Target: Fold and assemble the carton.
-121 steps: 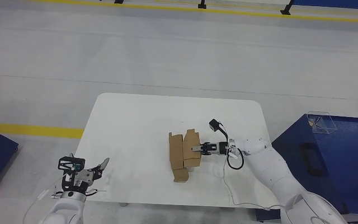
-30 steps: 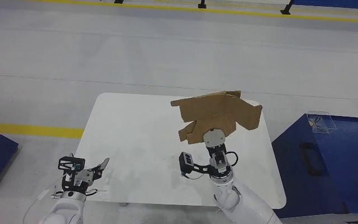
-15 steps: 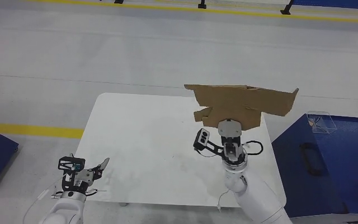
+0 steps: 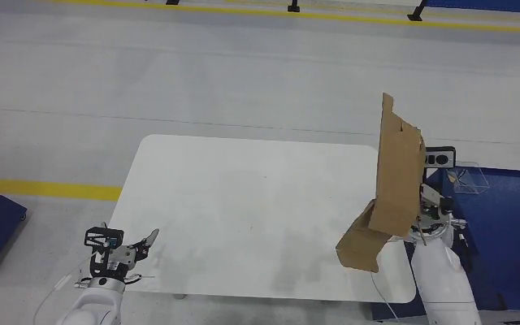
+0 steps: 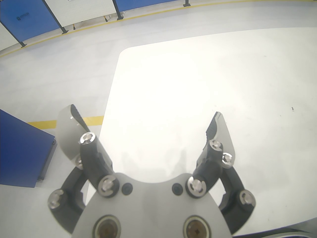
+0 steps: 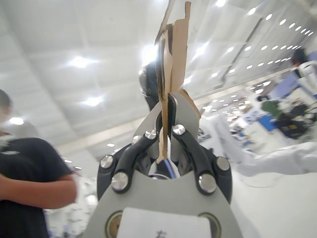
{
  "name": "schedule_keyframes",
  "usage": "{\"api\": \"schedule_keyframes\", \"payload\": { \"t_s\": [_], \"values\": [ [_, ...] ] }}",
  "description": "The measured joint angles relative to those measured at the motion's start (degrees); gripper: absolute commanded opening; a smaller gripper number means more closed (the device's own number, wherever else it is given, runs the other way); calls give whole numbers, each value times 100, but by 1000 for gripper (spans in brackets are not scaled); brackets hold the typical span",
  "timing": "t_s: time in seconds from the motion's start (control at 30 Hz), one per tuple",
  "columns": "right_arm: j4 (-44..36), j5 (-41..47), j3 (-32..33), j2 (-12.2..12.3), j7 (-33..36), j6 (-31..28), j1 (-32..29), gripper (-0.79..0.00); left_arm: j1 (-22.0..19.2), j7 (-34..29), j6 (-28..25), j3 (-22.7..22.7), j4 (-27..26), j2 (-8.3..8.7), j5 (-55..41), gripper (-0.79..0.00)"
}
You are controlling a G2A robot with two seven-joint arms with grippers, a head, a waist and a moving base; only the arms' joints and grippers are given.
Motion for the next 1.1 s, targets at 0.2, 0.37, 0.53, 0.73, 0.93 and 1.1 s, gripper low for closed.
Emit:
{"api": "schedule_keyframes", "payload": {
  "t_s": [0.2,0.37,0.53,0.73,0.93,1.1],
  "values": [
    [-1164,-2153,640,-154,-1517,-1446,-656,-785,0,0,0,0,0,0,0,0],
    [-1274,-3921,292,-140,-2728,-2657,-998,-785,0,0,0,0,0,0,0,0],
    [-1153,-4296,-11,-88,-3108,-3035,-1059,-785,0,0,0,0,0,0,0,0],
    [-1157,-4289,1,-90,-3097,-3024,-1058,-785,0,0,0,0,0,0,0,0],
    [-1431,-4667,187,-81,-3267,-3175,-1046,-785,0,0,0,0,0,0,0,0],
    [-2284,-7104,1463,-67,-4017,-3679,-869,-785,0,0,0,0,0,0,0,0]
  ]
}}
